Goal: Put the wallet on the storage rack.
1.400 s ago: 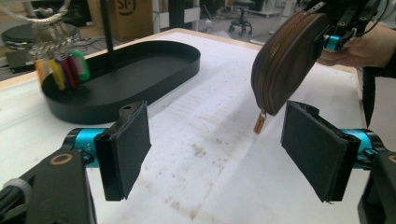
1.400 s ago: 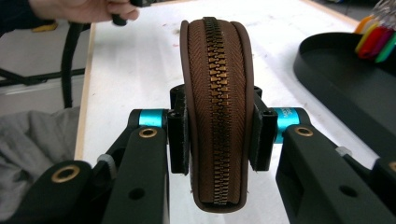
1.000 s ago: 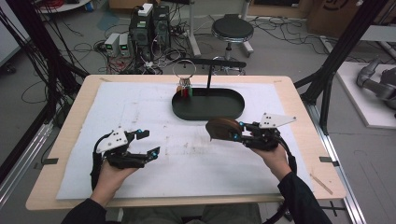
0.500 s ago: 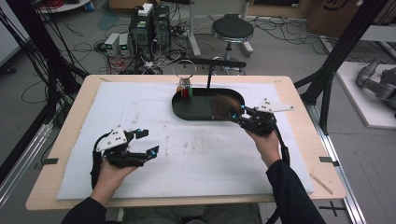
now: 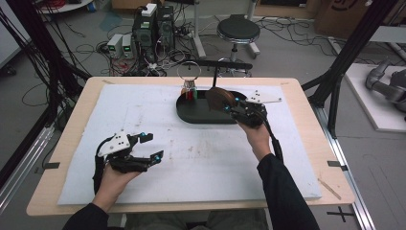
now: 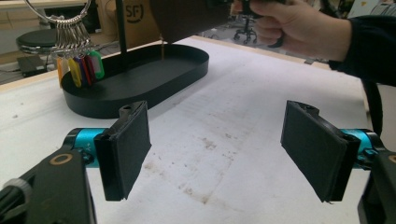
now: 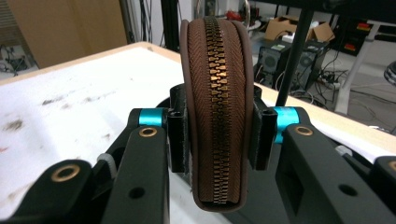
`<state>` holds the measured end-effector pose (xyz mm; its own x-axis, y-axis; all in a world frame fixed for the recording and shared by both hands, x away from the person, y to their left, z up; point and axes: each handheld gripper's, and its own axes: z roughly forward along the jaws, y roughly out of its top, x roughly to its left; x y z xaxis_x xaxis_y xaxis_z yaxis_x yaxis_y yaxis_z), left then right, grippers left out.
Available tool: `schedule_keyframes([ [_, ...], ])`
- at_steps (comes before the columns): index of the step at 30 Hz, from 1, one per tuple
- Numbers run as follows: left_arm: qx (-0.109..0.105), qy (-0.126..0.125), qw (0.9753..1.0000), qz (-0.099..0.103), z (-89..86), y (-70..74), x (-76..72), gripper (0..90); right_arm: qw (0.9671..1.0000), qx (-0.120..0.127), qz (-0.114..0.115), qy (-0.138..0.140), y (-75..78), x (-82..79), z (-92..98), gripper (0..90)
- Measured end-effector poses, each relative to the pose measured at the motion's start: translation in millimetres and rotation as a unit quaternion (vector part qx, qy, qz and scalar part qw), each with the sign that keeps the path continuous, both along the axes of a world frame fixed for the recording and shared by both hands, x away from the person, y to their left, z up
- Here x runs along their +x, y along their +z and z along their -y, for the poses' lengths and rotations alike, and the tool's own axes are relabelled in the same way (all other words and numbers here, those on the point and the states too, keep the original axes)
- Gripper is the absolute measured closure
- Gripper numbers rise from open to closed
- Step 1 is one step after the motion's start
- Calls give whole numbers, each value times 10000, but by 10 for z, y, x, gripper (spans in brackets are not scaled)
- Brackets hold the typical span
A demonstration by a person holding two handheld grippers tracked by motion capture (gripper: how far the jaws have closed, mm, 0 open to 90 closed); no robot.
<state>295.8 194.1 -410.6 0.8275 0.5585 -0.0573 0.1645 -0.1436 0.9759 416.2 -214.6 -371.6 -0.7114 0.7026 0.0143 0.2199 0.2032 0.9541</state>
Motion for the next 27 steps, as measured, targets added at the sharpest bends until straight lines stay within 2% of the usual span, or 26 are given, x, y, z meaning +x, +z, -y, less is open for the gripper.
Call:
schedule_keyframes([
  [3, -15, 13, 10000, -12, -15, -5, 5, 239, 10000, -8, -34, -49, -29, 82, -61, 676],
  [7, -21, 3, 10000, -12, -18, -1, 4, 239, 9999, -106, 7, -121, -64, 161, -151, 676],
  [15, -22, -38, 10000, -13, -7, -4, 2, 239, 9996, -131, 93, -240, -153, 304, -299, 676],
  [22, -28, -27, 10000, -8, -20, -1, 0, 239, 9991, -26, -220, -373, -280, 409, -296, 676],
  [23, -29, -26, 10000, -5, -20, -1, 0, 239, 9987, -61, -306, -412, -321, 434, -302, 675],
  [27, -29, -34, 10000, -11, -18, -3, 0, 239, 9983, -94, -398, -417, -387, 468, -318, 675],
])
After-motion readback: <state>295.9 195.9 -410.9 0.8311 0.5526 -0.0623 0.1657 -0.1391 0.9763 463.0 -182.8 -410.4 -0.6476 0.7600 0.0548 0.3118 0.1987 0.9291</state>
